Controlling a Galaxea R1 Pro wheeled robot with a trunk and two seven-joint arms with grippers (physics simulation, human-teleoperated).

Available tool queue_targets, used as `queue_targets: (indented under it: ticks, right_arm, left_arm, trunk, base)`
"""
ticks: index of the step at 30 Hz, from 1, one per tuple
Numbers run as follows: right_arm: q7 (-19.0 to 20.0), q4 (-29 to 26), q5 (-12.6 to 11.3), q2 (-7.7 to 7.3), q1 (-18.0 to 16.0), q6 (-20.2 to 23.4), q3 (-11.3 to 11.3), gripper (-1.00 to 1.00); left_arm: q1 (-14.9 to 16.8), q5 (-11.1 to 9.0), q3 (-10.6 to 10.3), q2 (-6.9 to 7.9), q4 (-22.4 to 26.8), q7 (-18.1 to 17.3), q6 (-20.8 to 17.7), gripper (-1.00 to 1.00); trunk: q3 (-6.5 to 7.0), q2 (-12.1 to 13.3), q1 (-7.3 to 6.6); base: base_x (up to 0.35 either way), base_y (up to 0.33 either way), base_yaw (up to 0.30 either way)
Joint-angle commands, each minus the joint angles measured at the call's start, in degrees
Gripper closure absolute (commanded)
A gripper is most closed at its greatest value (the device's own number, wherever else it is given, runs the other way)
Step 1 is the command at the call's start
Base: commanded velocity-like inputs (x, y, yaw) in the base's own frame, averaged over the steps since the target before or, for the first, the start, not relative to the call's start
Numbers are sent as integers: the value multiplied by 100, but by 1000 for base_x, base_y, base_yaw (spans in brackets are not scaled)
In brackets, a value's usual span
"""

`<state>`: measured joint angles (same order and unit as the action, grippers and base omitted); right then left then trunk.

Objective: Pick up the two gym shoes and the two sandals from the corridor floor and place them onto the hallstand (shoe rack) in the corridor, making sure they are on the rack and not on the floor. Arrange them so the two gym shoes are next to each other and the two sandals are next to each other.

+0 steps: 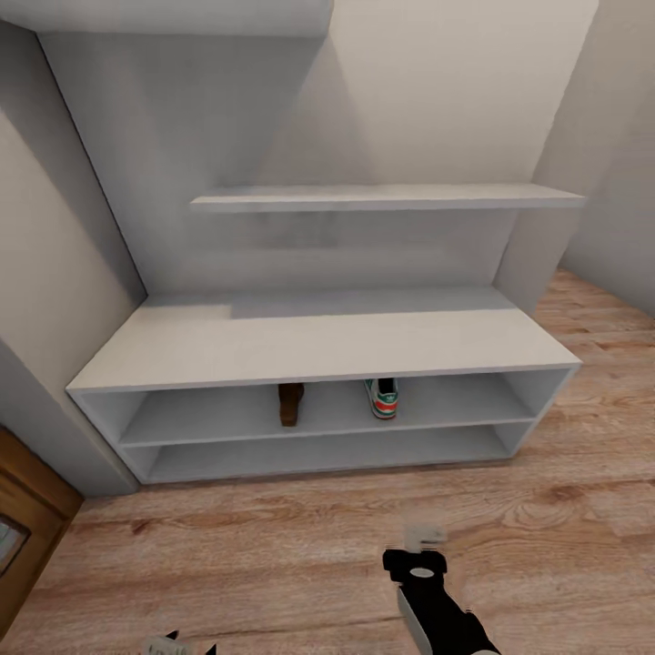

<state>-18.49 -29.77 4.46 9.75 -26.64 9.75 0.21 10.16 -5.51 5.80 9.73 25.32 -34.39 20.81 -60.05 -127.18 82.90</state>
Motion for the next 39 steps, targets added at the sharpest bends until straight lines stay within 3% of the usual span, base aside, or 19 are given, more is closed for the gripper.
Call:
queue_targets:
  ticks: [1,2,8,12,13,16,21,30,39]
  right_arm:
    - [-11,215,50,-77,0,-182,4,-100]
    - [23,690,56,-255,0,-645,6,-100]
    - [272,1398,68,-559,1,-1271,12,-100]
    - [698,1900,92,-819,1,-1736,13,-100]
    - [1095,2180,144,-1127,1,-2140,14,-100]
    - [1364,2271,162,-1307,6,-2323,14,-100]
    - [1621,2330,168,-1411,16,-2435,9,-100]
    - [1657,2343,161,-1405,33,-2466,5,-100]
    - [1633,2345,149,-1390,36,-2453,-1,-100]
  left_arm:
    - [4,-58,16,-6,-29,26,-15,-100]
    - [3,-67,17,-29,-96,226,-11,-100]
    - [3,-77,15,-57,-142,511,-8,-100]
    - [3,-79,16,-66,-155,639,-7,-100]
    - [4,-79,17,-73,-159,684,-7,-100]
    - [4,-80,17,-80,-162,697,-7,-100]
    - [4,-74,17,-78,-174,708,14,-100]
    - [3,-81,24,-91,-395,734,429,-100]
    - [4,-104,21,-94,-506,1132,552,-100]
  trunk:
    - [-4,-2,-1]
    - [-4,-2,-1]
    - [-4,-2,-1]
    - [-4,-2,-1]
    - [-4,-2,-1]
    - [-4,-2,-1]
    - [-4,-2,-1]
    - [-4,-2,-1]
    - [-4,-2,-1]
  base:
    - [-11,0,0]
    - [-4,0,0]
    - [-2,0,0]
    - [0,0,0]
    - [0,0,0]
    - [0,0,0]
    - [0,0,0]
    - [0,0,0]
    - [0,0,-33]
